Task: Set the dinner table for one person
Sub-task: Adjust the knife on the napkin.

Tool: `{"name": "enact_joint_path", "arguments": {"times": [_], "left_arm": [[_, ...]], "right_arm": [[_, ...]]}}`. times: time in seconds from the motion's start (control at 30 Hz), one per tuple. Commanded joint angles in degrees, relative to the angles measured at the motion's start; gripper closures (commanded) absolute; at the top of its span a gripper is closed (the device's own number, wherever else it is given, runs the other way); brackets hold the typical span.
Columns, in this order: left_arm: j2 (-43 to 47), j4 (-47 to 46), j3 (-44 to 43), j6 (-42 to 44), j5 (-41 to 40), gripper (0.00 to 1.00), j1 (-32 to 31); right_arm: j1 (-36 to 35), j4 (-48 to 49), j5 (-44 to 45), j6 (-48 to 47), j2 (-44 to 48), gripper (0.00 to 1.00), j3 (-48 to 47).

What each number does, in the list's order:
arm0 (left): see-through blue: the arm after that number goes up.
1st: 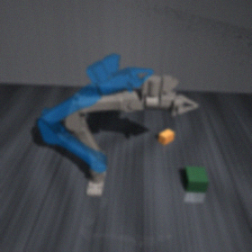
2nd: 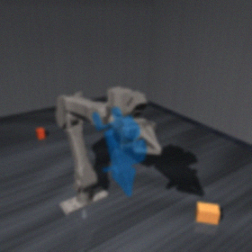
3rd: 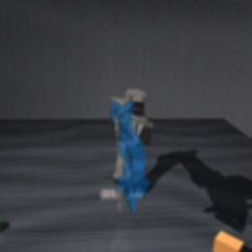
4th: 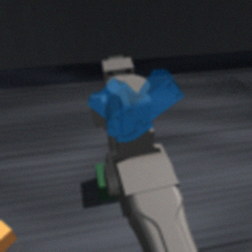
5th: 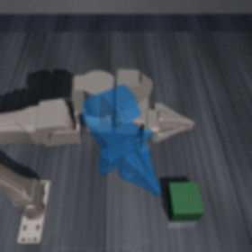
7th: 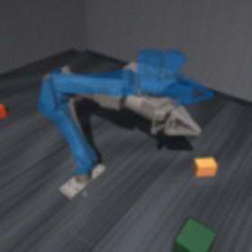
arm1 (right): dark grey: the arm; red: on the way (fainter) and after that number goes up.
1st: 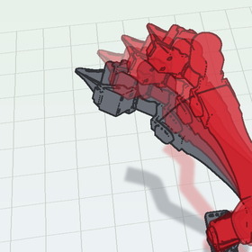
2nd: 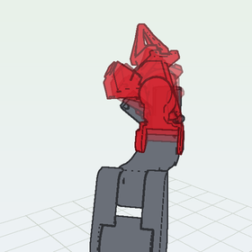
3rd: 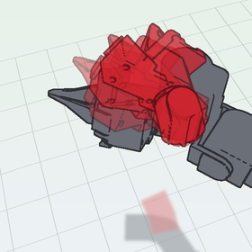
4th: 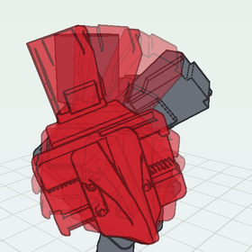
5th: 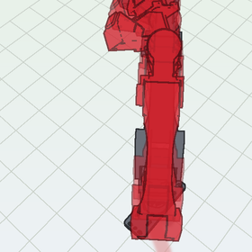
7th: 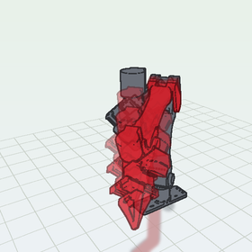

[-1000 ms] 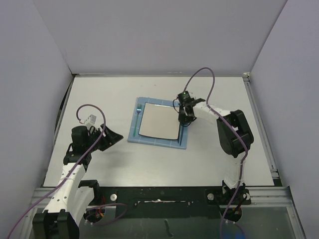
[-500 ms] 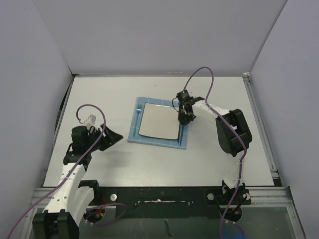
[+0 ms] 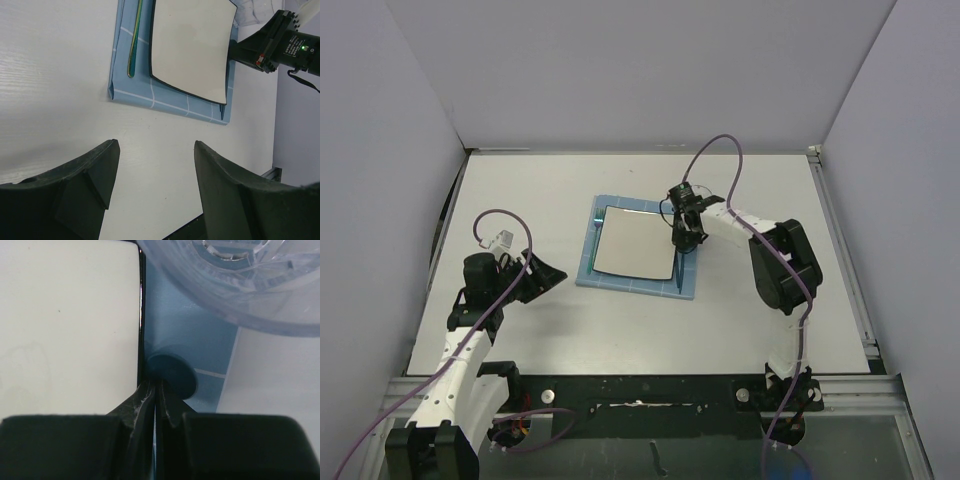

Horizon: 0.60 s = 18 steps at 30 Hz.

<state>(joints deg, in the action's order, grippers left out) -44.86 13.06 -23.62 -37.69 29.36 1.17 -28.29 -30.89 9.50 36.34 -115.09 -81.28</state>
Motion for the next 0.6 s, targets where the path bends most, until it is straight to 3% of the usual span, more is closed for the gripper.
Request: {"name": "enact_joint_path", "arguments": {"times": [0.0, 0.57], "left_arm": [[0.56, -3.04, -1.25, 1.19, 0.17, 0.41, 0.15], [1.13, -2.21, -1.26, 0.84, 0.52, 0.41, 0.15]], "right_arm": [[-1.71, 1.27, -1.83, 1.29, -0.62, 1.0, -2.46], [-1.75, -0.49, 0.1, 1.07, 7.25, 1.0, 3.75]]}}
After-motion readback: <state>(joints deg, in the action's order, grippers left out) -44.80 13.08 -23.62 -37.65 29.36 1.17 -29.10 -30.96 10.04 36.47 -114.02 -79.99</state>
